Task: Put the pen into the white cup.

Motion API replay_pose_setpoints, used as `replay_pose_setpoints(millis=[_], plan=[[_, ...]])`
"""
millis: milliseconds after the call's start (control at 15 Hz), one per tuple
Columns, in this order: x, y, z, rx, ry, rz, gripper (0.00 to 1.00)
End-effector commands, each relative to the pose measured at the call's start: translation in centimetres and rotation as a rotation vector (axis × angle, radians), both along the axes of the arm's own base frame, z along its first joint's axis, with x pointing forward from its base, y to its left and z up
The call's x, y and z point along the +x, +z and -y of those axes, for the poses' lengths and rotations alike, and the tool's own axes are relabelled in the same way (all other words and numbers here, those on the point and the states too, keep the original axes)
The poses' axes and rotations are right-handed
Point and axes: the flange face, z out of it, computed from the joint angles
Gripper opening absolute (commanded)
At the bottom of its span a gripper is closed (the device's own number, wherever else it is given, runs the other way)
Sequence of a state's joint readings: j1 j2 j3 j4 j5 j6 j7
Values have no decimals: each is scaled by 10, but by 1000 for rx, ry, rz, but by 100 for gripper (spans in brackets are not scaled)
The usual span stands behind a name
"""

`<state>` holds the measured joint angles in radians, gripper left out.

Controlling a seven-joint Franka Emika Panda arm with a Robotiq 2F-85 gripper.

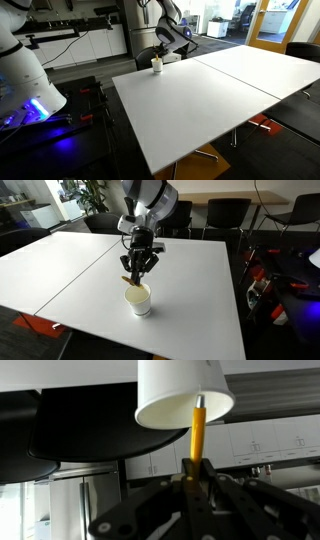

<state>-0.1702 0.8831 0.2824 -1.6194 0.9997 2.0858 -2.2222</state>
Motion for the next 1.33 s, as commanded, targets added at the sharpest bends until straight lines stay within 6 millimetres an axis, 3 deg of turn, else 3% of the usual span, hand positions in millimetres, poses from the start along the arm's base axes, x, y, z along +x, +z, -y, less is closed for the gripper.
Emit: replay_pose_setpoints(millis=[0, 733, 800, 933, 1267], plan=[[5, -1, -2, -6, 27, 14, 3], [11, -20, -15, -47, 50, 2, 3], [11, -21, -17, -52, 46, 4, 36], [12, -22, -18, -59, 43, 9, 44], [11, -17, -19, -65, 46, 18, 81]])
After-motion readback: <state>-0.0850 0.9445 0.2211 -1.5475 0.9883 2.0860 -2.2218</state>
